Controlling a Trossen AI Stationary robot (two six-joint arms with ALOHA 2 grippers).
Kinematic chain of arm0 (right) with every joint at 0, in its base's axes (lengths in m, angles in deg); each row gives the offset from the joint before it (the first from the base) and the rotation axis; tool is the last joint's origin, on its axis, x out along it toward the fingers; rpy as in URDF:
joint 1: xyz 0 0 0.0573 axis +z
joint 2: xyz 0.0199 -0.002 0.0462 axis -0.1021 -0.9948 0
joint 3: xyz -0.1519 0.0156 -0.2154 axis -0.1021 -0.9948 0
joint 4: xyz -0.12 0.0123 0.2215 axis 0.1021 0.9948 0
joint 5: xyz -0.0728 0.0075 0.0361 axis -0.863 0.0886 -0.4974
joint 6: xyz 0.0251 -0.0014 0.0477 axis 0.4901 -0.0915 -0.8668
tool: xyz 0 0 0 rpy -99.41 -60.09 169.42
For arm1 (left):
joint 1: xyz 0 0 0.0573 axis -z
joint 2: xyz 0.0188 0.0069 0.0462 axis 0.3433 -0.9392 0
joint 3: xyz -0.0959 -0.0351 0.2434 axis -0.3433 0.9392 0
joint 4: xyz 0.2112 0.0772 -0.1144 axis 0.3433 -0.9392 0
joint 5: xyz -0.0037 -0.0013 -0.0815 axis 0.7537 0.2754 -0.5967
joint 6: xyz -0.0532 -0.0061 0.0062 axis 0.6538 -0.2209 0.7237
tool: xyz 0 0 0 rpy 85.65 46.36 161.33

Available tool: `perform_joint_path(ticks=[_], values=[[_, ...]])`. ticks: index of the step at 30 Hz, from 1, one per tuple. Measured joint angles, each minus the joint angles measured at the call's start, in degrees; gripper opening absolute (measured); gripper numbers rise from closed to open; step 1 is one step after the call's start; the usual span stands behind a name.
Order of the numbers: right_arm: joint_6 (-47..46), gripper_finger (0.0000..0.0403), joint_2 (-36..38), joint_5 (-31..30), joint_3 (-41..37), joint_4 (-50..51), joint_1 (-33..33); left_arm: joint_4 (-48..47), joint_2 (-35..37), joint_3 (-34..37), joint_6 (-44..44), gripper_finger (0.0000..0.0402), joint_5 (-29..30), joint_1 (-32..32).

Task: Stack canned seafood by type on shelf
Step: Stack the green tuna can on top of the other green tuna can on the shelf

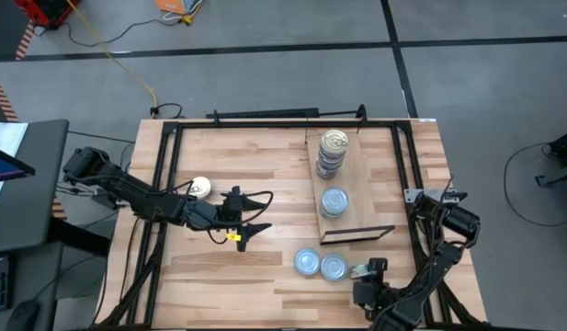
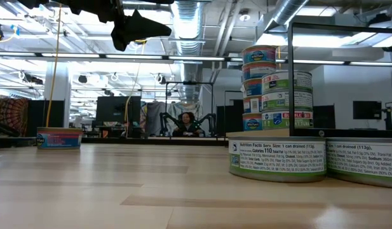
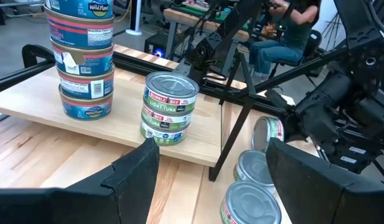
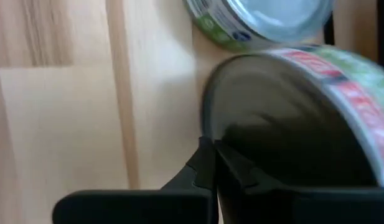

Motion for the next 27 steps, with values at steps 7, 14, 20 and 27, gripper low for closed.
perform_joint_path(ticks=[7, 14, 20, 27], values=[[2.1, 0.0036, -0.1, -1.2, 2.2, 0.0, -1.0, -0.1, 0.0, 0.0, 0.1, 0.0281, 0.0, 0.0], [3.2, 0.0052, -0.1, 0.9, 10.6, 7.5, -0.7, -0.5, 0.0, 0.0, 0.2, 0.0281, 0.0, 0.0], [3.5, 0.0102, 0.0, 1.0, 18.4, 16.3, -1.2, -0.5, 0.0, 0.0, 0.3, 0.0281, 0.0, 0.0], [4.2, 0.0258, 0.1, 7.8, 21.7, 25.3, -2.8, -0.4, 0.0, 0.0, 0.6, 0.0281, 0.0, 0.0]])
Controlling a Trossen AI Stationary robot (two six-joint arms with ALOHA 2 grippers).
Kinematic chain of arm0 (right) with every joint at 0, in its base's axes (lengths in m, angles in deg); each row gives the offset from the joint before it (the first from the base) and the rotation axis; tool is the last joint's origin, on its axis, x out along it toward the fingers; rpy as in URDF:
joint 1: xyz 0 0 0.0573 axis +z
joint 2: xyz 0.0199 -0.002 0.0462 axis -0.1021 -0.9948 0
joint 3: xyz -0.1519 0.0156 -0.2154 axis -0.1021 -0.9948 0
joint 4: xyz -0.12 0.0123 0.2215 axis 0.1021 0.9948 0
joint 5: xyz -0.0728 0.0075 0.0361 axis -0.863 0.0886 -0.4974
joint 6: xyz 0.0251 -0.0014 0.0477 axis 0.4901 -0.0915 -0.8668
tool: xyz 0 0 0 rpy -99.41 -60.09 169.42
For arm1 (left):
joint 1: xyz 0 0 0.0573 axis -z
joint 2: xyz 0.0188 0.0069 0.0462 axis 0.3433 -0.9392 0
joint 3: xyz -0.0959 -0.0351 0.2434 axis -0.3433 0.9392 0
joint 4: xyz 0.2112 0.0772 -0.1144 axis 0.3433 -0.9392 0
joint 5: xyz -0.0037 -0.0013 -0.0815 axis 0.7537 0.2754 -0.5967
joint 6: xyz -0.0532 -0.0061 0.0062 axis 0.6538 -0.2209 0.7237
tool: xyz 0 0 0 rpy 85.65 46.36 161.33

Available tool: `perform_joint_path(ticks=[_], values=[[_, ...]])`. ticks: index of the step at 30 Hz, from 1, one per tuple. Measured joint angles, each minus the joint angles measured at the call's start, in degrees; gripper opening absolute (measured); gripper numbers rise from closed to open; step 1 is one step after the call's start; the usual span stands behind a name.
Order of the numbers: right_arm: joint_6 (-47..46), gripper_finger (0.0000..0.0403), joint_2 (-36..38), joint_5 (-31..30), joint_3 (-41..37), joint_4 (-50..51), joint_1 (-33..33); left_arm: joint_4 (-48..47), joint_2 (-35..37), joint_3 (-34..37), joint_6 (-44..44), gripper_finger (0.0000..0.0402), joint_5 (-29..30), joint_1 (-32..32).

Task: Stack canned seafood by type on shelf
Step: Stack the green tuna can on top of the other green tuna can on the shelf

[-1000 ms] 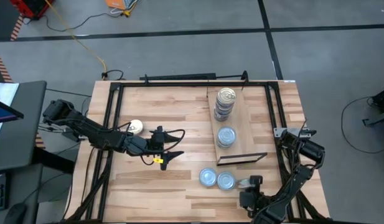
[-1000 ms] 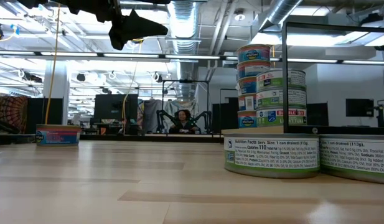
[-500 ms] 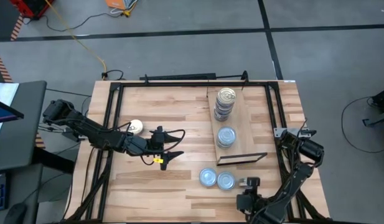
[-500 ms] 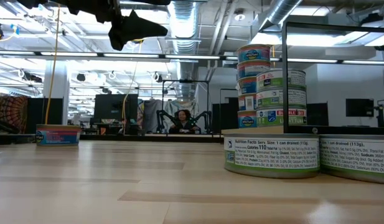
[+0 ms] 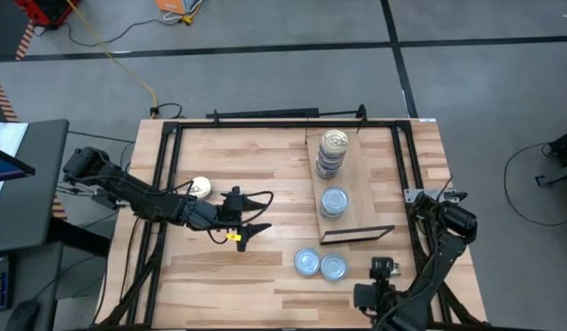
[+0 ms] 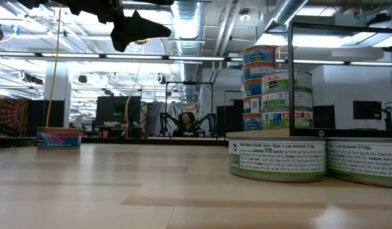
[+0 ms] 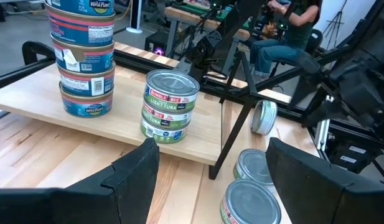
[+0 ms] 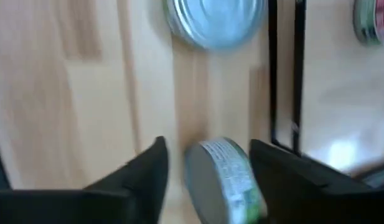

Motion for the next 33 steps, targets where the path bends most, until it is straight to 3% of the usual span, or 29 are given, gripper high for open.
perform_joint_path(ticks=[3, 5, 12, 19, 26, 33], values=[[5.2, 0.0309, 0.1, 8.7, -0.1, 1.9, -2.2, 0.0, 0.0, 0.0, 0.0, 0.0281, 0.0, 0.0], [7.8, 0.0323, 0.2, 13.5, -0.8, 1.6, -4.6, 0.0, 0.0, 0.0, 0.0, 0.0281, 0.0, 0.0], [16.8, 0.0313, 0.4, 19.4, -1.9, 1.7, -11.2, 0.0, 0.0, 0.0, -0.3, 0.0281, 0.0, 0.0], [20.2, 0.0306, 0.4, 26.3, -4.3, 1.7, -15.1, -0.1, 0.0, 0.0, -0.8, 0.0281, -1.3, 0.0], [22.2, 0.0305, 1.9, 28.7, -9.6, 1.6, -13.4, -0.2, 0.0, 0.0, -0.7, 0.0281, -2.5, 0.0], [13.4, 0.0305, 12.0, 27.3, -18.1, -7.6, -11.6, -0.2, 0.0, 0.0, -0.7, 0.0281, -2.3, 0.0]])
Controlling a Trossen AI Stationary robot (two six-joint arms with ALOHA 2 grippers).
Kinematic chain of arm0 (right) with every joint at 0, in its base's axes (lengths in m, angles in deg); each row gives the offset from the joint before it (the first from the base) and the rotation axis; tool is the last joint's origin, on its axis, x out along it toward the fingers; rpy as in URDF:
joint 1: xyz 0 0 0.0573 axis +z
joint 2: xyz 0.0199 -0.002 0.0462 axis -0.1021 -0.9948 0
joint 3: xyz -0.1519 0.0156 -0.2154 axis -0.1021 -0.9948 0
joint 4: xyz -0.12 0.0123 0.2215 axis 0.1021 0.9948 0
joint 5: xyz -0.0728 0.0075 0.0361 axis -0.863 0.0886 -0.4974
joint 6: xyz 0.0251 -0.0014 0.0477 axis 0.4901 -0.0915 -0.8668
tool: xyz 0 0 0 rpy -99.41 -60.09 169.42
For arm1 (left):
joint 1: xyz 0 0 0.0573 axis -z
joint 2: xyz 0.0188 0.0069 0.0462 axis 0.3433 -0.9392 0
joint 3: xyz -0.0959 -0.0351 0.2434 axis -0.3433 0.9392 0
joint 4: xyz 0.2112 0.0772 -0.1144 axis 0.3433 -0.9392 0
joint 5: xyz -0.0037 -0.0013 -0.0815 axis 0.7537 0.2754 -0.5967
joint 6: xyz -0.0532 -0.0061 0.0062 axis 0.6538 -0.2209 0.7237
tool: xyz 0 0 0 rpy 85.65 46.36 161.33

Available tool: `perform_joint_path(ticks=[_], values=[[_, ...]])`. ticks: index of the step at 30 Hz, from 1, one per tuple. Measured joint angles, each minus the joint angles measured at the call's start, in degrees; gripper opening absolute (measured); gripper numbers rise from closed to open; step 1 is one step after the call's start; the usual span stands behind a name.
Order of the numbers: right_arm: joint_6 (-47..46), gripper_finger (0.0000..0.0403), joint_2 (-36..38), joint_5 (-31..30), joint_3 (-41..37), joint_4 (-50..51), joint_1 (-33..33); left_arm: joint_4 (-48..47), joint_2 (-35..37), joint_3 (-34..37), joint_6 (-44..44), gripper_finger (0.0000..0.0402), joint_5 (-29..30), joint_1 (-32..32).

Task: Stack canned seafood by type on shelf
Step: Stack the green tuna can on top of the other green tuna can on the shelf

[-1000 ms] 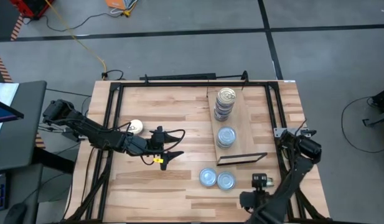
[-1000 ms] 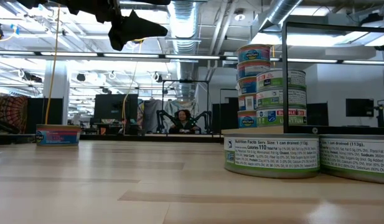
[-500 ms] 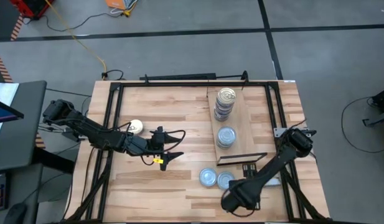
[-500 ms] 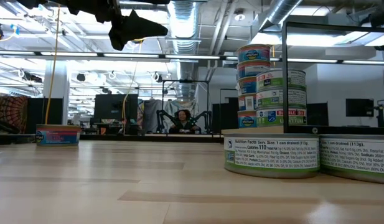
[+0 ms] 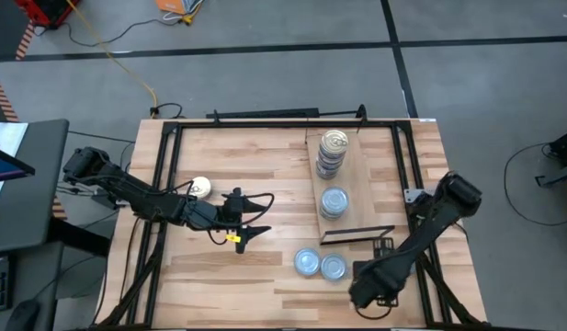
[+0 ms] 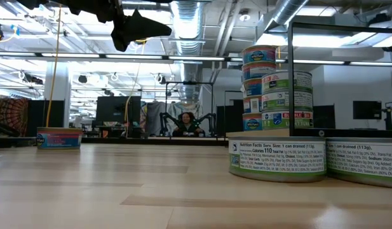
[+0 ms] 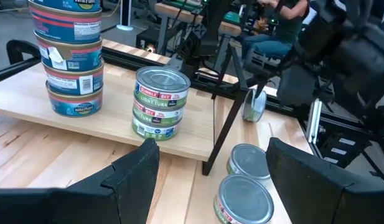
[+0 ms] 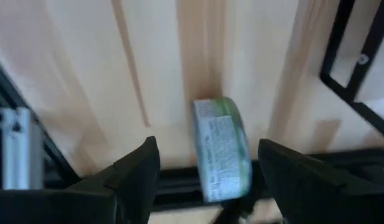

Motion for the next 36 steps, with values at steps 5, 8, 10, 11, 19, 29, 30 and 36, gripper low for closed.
perform_joint_path(ticks=[5, 8, 10, 11, 19, 29, 30, 36], values=[[-4.8, 0.0305, 4.9, -1.3, -6.6, -4.6, 1.7, 0.0, 0.0, 0.0, 0.0, 0.0281, 0.0, 0.0], [-5.0, 0.0305, 5.4, -1.6, -8.8, -4.9, 2.9, 0.0, 0.0, 0.0, 0.0, 0.0281, 0.1, 0.0], [-5.0, 0.0305, 5.4, -1.8, -9.7, -5.3, 3.5, 0.0, 0.0, 0.0, 0.0, 0.0281, 0.1, 0.0], [-5.0, 0.0305, 5.4, -2.1, -9.9, -5.5, 3.9, 0.0, 0.0, 0.0, 0.0, 0.0281, 0.1, 0.0], [-6.0, 0.0287, 5.4, -2.6, -13.7, -13.9, 4.8, 0.0, 0.0, 0.0, 0.0, 0.0281, 0.4, 0.0], [-6.7, 0.0160, 9.5, -2.6, -13.8, -15.4, 4.8, -0.1, 0.0, 0.0, 0.0, 0.0281, 0.4, 0.0], [-7.1, 0.0160, 10.5, -2.7, -13.8, -15.4, 4.7, -0.1, 0.0, 0.0, 0.0, 0.0281, 0.5, 0.0], [-10.7, 0.0160, 20.4, -10.8, -13.8, -18.8, 3.8, 0.0, 0.0, 0.0, -0.3, 0.0281, 1.7, 0.0]])
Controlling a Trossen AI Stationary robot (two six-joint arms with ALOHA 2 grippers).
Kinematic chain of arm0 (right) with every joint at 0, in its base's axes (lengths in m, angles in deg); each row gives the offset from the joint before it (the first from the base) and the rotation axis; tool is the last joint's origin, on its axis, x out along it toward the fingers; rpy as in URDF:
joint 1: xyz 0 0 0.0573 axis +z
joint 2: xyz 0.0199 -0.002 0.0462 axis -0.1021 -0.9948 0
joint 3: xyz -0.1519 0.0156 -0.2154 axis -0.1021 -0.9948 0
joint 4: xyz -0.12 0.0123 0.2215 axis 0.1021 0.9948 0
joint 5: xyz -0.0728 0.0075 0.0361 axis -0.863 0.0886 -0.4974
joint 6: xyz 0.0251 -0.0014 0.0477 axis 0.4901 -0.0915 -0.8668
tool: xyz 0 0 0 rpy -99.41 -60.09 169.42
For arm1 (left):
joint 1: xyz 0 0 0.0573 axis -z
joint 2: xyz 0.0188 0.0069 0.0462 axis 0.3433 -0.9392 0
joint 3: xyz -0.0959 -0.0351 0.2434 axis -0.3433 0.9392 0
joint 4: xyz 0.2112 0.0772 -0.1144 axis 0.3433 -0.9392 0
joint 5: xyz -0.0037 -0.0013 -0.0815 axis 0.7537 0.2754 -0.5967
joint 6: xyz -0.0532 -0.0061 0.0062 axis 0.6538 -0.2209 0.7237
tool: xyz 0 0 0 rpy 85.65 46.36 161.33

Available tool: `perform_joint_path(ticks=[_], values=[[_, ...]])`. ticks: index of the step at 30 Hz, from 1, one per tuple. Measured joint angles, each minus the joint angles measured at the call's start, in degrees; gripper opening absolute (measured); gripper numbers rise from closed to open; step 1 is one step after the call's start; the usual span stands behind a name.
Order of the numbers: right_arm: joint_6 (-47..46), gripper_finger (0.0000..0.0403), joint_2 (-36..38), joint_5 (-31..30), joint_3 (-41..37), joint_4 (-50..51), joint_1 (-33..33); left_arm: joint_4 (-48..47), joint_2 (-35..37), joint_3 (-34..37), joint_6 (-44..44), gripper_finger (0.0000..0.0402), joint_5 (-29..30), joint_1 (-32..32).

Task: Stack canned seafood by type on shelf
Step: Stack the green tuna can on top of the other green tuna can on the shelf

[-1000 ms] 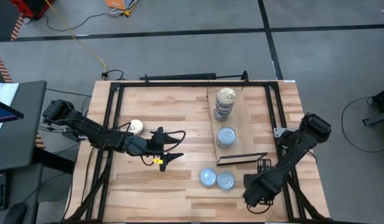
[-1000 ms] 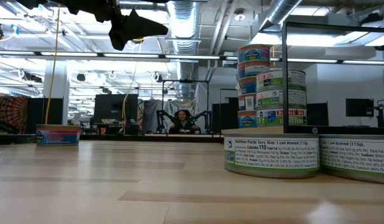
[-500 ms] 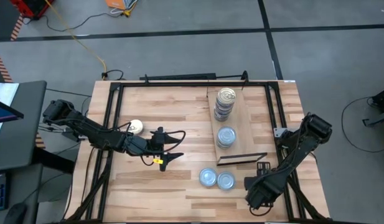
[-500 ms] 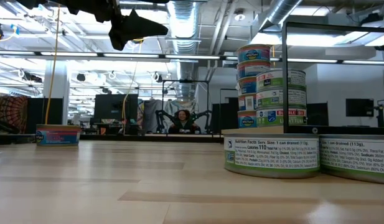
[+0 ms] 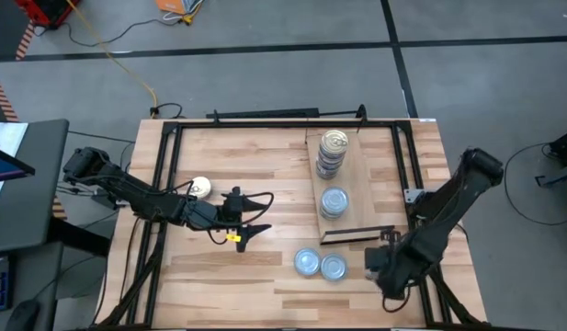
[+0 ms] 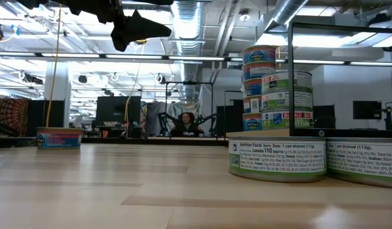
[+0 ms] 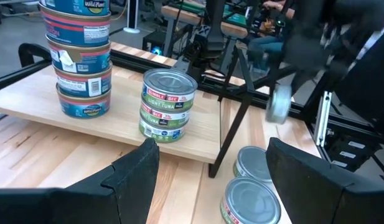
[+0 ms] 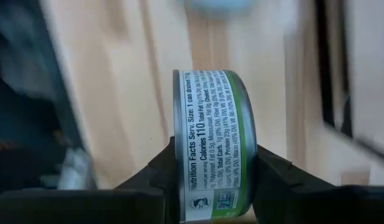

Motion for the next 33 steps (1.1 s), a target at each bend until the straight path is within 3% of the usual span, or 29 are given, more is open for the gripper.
perform_joint_path(ticks=[8, 13, 23, 28, 33], values=[[2.9, 0.0162, 16.8, -19.8, 0.0, -8.6, -4.3, 0.1, 0.0, 0.0, -1.1, 0.0281, 1.3, 0.0], [9.5, 0.0167, 23.0, -22.3, 0.0, -11.1, -11.8, 1.3, 0.0, 0.0, -2.2, 0.0281, 1.4, 0.0], [25.8, 0.0167, 26.9, -10.7, 0.0, -14.1, -33.6, 2.3, -0.1, 0.0, -4.9, 0.0281, 1.4, 0.0], [29.5, 0.0167, 24.1, -0.1, 0.0, -14.7, -44.6, 4.4, -0.1, 0.0, -6.7, 0.0281, 1.4, 0.0], [32.2, 0.0167, 21.3, 5.0, 0.0, -15.6, -50.8, 4.0, -0.1, 0.0, -6.6, 0.0281, 1.4, 0.0]])
